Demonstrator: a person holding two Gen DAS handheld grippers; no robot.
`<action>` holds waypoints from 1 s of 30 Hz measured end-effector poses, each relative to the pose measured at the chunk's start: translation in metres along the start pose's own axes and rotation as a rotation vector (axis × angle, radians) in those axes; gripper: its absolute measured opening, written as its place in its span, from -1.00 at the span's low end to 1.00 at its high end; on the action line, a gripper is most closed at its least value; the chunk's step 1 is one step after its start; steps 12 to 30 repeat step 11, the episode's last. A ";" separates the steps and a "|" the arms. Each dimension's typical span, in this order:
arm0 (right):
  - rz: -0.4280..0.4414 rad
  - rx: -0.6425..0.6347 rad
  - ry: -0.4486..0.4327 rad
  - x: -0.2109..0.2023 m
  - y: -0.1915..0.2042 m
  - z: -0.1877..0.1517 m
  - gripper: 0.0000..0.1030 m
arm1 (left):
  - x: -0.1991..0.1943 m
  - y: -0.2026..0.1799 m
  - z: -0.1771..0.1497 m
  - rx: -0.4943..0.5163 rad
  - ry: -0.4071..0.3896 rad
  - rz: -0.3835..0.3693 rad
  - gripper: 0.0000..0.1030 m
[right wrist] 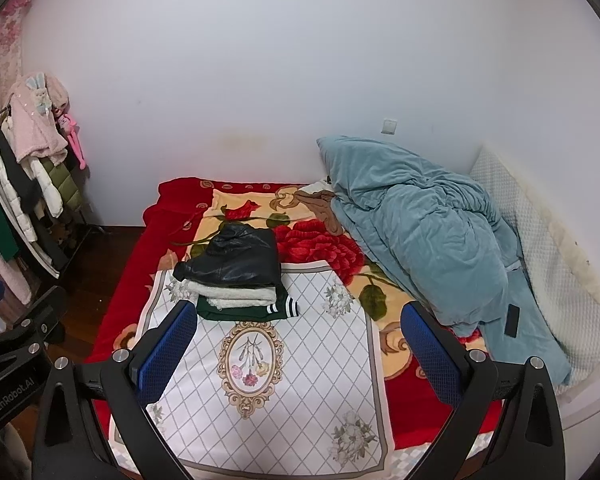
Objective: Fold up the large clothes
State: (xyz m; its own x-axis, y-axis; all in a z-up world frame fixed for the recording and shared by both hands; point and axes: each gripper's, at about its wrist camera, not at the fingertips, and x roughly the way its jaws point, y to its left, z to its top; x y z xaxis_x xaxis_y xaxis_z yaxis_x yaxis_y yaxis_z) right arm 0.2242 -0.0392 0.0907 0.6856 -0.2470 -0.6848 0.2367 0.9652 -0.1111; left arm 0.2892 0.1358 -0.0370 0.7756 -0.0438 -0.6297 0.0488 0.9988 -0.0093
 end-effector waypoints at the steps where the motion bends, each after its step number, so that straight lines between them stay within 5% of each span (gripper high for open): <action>1: 0.000 0.000 0.001 0.000 0.000 0.000 0.99 | 0.000 -0.001 0.000 -0.001 -0.001 0.001 0.93; 30: 0.000 0.001 0.006 -0.006 0.000 -0.006 0.99 | -0.001 -0.001 -0.002 -0.007 -0.003 0.002 0.93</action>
